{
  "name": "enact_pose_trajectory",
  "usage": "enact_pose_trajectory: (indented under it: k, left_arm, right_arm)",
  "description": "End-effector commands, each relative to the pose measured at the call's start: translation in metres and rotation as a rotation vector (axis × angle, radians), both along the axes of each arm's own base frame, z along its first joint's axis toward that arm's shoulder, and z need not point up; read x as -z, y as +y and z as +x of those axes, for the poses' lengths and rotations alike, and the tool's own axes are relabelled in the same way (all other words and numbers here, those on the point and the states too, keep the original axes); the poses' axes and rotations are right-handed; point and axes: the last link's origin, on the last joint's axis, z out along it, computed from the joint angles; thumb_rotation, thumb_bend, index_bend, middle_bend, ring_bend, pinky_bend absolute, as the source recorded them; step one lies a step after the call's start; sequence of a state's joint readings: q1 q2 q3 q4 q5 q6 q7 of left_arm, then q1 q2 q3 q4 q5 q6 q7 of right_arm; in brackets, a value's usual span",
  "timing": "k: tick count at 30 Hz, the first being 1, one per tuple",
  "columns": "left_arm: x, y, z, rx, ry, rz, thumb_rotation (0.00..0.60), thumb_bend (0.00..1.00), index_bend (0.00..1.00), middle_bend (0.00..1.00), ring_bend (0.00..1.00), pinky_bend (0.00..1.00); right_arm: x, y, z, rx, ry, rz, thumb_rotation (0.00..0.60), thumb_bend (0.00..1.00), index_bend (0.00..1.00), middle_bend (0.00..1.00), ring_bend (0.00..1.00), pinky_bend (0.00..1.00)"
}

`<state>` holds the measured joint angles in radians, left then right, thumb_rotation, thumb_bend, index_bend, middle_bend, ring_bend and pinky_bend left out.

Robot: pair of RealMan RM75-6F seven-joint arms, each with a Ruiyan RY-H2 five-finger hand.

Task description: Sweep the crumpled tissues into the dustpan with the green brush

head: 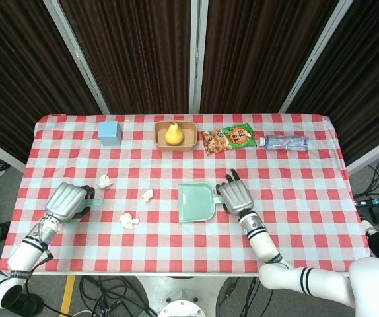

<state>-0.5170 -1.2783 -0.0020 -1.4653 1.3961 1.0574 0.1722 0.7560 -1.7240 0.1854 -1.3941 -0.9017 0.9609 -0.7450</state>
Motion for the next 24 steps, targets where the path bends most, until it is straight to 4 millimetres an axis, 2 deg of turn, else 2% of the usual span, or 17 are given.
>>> enact_pose_trajectory:
  k: [1,6,10,13,20,24]
  left_arm:
    - [0.0,0.0,-0.001,-0.001,0.002,-0.002,0.6,0.44,0.51,0.54,0.68,0.9]
    - [0.001,-0.001,-0.002,-0.002,0.006,-0.004,0.6,0.44,0.51,0.54,0.68,0.9]
    - [0.001,0.001,-0.005,0.005,0.015,-0.001,0.6,0.44,0.51,0.54,0.68,0.9]
    - [0.0,0.005,-0.009,0.002,0.012,0.009,0.6,0.44,0.51,0.54,0.68,0.9]
    - [-0.002,0.033,-0.022,-0.034,-0.014,0.028,0.6,0.44,0.51,0.54,0.68,0.9]
    - [0.001,0.052,-0.021,-0.033,-0.057,0.041,0.6,0.44,0.51,0.54,0.68,0.9]
  right_arm:
    - [0.001,0.0,0.0,0.0,0.0,0.0,0.6,0.23,0.45,0.46,0.17,0.02]
    - [0.003,0.001,0.002,-0.002,0.002,0.005,0.6,0.25,0.48,0.48,0.2,0.02]
    - [0.002,-0.001,0.004,-0.009,-0.017,-0.011,0.6,0.33,0.59,0.55,0.27,0.07]
    - [-0.004,-0.002,0.005,0.006,-0.038,-0.011,0.6,0.36,0.63,0.57,0.3,0.08]
    - [-0.026,-0.006,0.013,0.024,-0.008,0.011,0.6,0.36,0.63,0.57,0.3,0.08]
    - [-0.036,-0.008,0.019,0.021,0.034,0.02,0.6,0.36,0.63,0.57,0.3,0.08]
